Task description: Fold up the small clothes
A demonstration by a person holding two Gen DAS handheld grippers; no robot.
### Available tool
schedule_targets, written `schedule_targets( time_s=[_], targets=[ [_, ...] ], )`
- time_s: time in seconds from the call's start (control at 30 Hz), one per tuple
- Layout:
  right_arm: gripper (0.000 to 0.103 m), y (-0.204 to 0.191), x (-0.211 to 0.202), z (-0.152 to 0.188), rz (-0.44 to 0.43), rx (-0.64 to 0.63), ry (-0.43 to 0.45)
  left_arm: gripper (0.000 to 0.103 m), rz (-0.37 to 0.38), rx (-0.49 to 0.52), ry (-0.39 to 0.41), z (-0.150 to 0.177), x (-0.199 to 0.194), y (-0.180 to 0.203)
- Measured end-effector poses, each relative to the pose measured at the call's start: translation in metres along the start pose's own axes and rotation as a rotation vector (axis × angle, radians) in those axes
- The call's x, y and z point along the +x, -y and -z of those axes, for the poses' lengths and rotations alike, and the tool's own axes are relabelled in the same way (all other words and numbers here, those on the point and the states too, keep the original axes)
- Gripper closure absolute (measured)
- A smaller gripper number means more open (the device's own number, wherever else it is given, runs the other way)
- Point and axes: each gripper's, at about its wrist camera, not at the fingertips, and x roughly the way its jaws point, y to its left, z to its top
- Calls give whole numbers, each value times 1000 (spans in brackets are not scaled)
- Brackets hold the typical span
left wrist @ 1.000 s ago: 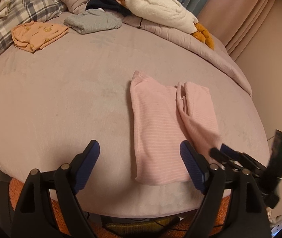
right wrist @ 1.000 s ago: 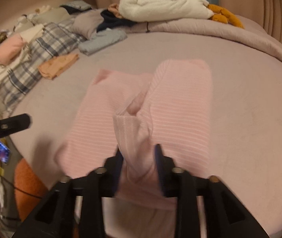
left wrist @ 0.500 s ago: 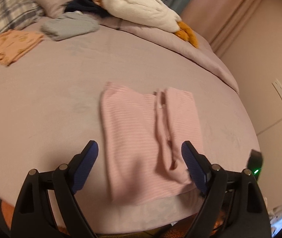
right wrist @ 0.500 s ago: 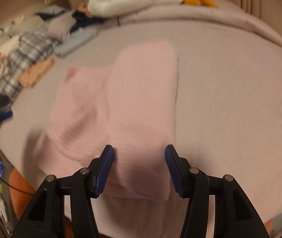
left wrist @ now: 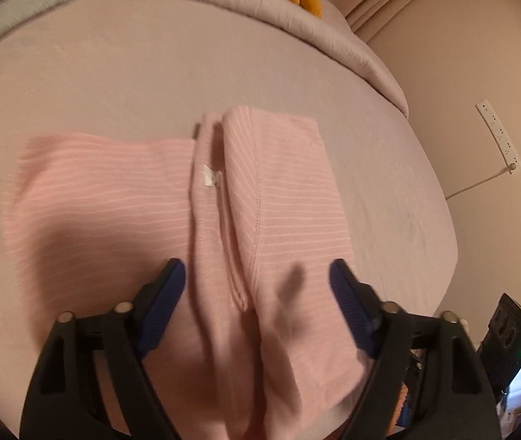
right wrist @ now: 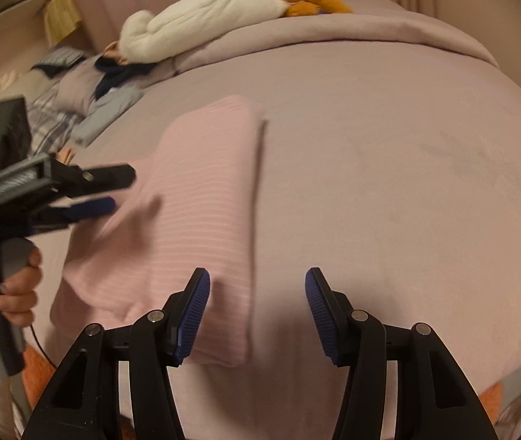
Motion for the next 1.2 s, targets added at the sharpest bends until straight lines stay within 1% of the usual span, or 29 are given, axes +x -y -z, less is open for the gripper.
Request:
schedule_targets(
  time_s=[0.03, 0.07, 0.1, 0.13, 0.17, 0.2, 0.23, 0.27, 0.3, 0.37, 0.4, 0.47, 0.63, 0.73, 0.87, 1.0, 1.1, 1.2],
  targets=[
    [49, 0, 1, 0, 4, 8, -1, 32, -4, -2, -10, -1, 6, 0],
    [49, 3, 2, 1, 9, 19, -2, 38, -10, 1, -13, -2, 10, -1],
    [49, 4, 3, 0, 11, 28, -4, 48, -21, 5, -16, -2, 12, 0],
    [49, 5, 5, 0, 10, 37, -7, 54, -25, 13, -19, -2, 14, 1],
    [49, 7, 6, 1, 6, 46, -10, 63, -9, 19, -27, -2, 15, 2],
    [49, 8, 7, 2, 4, 52, -11, 66, 3, 15, -33, -3, 16, 3],
    [49, 9, 7, 1, 4, 55, -12, 68, -3, 13, -30, -3, 15, 4],
    [49, 8, 9, 1, 5, 58, -13, 74, -12, 16, -31, -4, 16, 4],
    [49, 8, 10, 1, 4, 59, -13, 84, -30, 26, -29, -4, 15, 6],
    [49, 8, 11, 0, 1, 63, -14, 90, -41, 28, -17, -4, 11, 10],
    [49, 13, 5, 3, 0, 66, -13, 91, -52, 25, -8, -5, 5, 13],
    [49, 13, 5, 2, -1, 66, -14, 91, -64, 30, 18, -5, -6, 20],
    [49, 12, -1, -2, -7, 62, -2, 91, -108, 105, 91, -5, -48, 44],
    [49, 11, -6, -1, -14, 48, 11, 91, -121, 111, 120, -4, -65, 47],
    [49, 5, -5, -2, -25, 24, 18, 91, -159, 114, 167, 5, -92, 36],
    [49, -1, -3, -4, -37, 2, 16, 91, -192, 72, 191, 11, -109, 17],
    [49, -4, -1, -6, -46, -7, 10, 91, -213, 40, 191, 17, -112, -2],
    [49, -8, 2, -7, -53, -20, 0, 91, -215, -6, 161, 24, -107, -22]
  ],
)
